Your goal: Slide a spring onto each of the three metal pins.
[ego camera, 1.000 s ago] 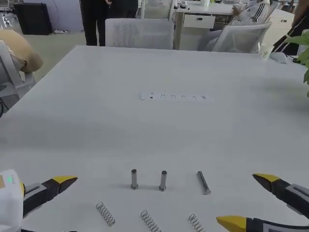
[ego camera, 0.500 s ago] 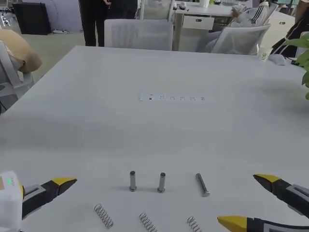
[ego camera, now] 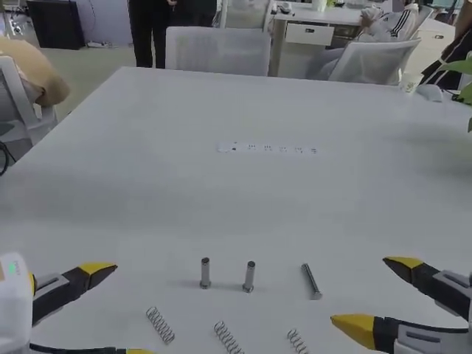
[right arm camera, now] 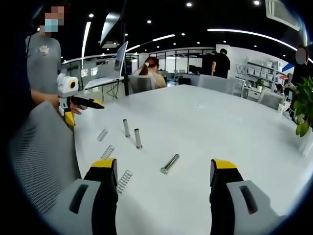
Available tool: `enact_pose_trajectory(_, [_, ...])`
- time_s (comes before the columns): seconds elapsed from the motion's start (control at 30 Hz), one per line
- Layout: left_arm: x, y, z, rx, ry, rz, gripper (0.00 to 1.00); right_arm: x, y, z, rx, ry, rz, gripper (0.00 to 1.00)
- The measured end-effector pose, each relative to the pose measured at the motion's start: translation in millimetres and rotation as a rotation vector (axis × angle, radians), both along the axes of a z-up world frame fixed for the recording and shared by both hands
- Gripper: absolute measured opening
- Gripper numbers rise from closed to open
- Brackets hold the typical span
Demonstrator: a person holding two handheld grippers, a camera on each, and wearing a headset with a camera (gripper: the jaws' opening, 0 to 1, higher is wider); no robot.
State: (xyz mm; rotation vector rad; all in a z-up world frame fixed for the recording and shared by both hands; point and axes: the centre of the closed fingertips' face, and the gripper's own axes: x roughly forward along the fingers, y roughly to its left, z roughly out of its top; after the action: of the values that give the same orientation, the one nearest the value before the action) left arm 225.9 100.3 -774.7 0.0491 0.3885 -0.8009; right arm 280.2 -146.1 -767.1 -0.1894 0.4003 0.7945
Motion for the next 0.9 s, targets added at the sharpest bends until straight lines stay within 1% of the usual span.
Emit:
enact_pose_trajectory(0.07, [-0.2, 0.3, 0.1, -0.002, 0.000, 0.001, 0.91, 4.1, 2.0, -0.6, -0.015, 0.012, 0.004, 0.75])
enact_pose_trajectory(0.27, [0.0, 1.4, 1.5, -0.010, -0.003, 0.006, 0.90, 24.6, 7.7, 0.8, -0.061, 0.023, -0.001, 0.66])
enact_pose_trajectory(0.33, [0.3, 1.8, 2.2, -0.012, -0.006, 0.008, 0.91, 30.1, 9.3, -3.0, -0.076, 0.043, 0.002, 0.62])
enact_pose_trajectory(0.37, [0.4, 1.8, 2.8, -0.012, -0.008, 0.008, 0.90, 32.3, 9.4, -7.2, -0.092, 0.066, 0.000, 0.59])
enact_pose_trajectory(0.47, [0.6, 2.0, 2.9, -0.012, -0.010, 0.008, 0.90, 38.9, 12.3, -13.0, -0.112, 0.091, 0.002, 0.55])
enact_pose_trajectory(0.5, [0.6, 1.8, 3.0, -0.013, -0.010, 0.007, 0.91, 40.0, 13.1, -15.3, -0.116, 0.111, 0.000, 0.53])
enact_pose_trajectory(0.53, [0.4, 1.5, 3.0, -0.012, -0.010, 0.007, 0.91, 40.1, 15.0, -18.2, -0.117, 0.146, -0.002, 0.51])
enact_pose_trajectory(0.57, [0.2, 1.1, 3.0, -0.012, -0.010, 0.006, 0.91, 41.9, 15.8, -19.6, -0.122, 0.156, -0.005, 0.48])
enact_pose_trajectory(0.6, [-0.1, 0.8, 2.8, -0.010, -0.009, 0.003, 0.91, 45.3, 17.3, -21.1, -0.136, 0.160, -0.009, 0.47])
enact_pose_trajectory(0.67, [-0.3, 0.7, 2.5, -0.008, -0.007, 0.002, 0.91, 50.5, 20.6, -23.1, -0.147, 0.165, -0.014, 0.46])
enact_pose_trajectory(0.7, [-0.3, 0.8, 2.4, -0.007, -0.007, 0.001, 0.91, 52.5, 21.5, -24.4, -0.148, 0.174, -0.019, 0.45])
enact_pose_trajectory(0.73, [-0.2, 1.0, 2.9, -0.008, -0.008, 0.002, 0.91, 54.3, 21.7, -28.6, -0.162, 0.198, -0.030, 0.43])
enact_pose_trajectory(0.8, [-0.2, 1.4, 3.3, -0.008, -0.009, 0.003, 0.90, 57.6, 23.4, -32.4, -0.184, 0.204, -0.033, 0.41])
enact_pose_trajectory(0.9, [-0.3, 1.5, 3.3, -0.008, -0.006, 0.003, 0.90, 60.9, 26.1, -39.1, -0.207, 0.233, -0.042, 0.39])
